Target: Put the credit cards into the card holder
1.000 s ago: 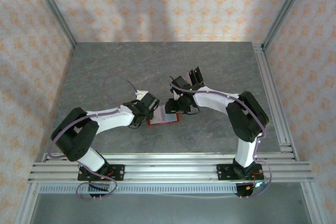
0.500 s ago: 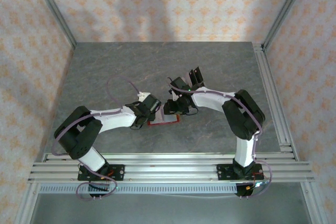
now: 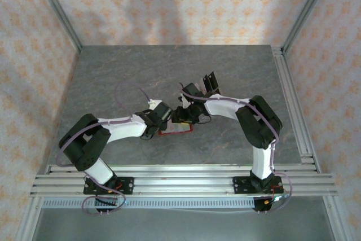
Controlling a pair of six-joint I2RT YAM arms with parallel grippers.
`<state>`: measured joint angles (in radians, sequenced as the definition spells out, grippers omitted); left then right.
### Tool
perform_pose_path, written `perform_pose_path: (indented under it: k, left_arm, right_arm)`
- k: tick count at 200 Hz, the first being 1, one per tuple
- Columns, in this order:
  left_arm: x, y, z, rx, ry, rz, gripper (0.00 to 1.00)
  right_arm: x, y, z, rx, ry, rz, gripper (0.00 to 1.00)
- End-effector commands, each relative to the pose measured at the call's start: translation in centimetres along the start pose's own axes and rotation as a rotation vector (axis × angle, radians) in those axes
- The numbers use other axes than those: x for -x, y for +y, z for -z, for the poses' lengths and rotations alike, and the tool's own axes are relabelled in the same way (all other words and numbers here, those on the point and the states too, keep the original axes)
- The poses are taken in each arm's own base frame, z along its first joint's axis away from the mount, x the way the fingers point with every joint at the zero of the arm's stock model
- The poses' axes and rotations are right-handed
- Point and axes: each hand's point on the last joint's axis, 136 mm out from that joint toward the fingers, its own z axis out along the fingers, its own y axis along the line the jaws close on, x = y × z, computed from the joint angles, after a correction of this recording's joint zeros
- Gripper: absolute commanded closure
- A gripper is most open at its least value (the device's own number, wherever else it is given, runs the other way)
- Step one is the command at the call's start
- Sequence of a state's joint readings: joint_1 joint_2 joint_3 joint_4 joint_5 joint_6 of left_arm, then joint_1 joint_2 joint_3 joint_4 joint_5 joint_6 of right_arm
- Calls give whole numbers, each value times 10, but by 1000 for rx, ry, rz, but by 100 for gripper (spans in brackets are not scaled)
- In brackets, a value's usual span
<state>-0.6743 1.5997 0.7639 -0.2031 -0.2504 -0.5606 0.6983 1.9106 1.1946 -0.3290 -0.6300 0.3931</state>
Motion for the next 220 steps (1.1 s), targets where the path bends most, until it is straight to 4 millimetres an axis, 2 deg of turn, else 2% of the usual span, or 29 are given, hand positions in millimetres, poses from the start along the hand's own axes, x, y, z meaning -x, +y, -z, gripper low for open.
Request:
perform_pose_path:
  k: [1,56,97,162,220]
  left_arm:
    - [-2,7,3,29,-14,12,38]
    - [13,24,31,35,-92,78,38]
    - [1,26,47,-37,-89,62,38]
    - [-35,-4,59,-218,-104,-36,36]
    - [-45,-37,63,-306,-136,-106,32]
  right_arm:
    - [-4,-2,-7,10,20,-27,52]
    - [-3,-1,-7,18,17,-37,53]
    - [-1,2,-6,25,16,-42,53]
    - [4,7,-8,40,8,-50,53]
    - [4,12,-8,49,10,-45,53]
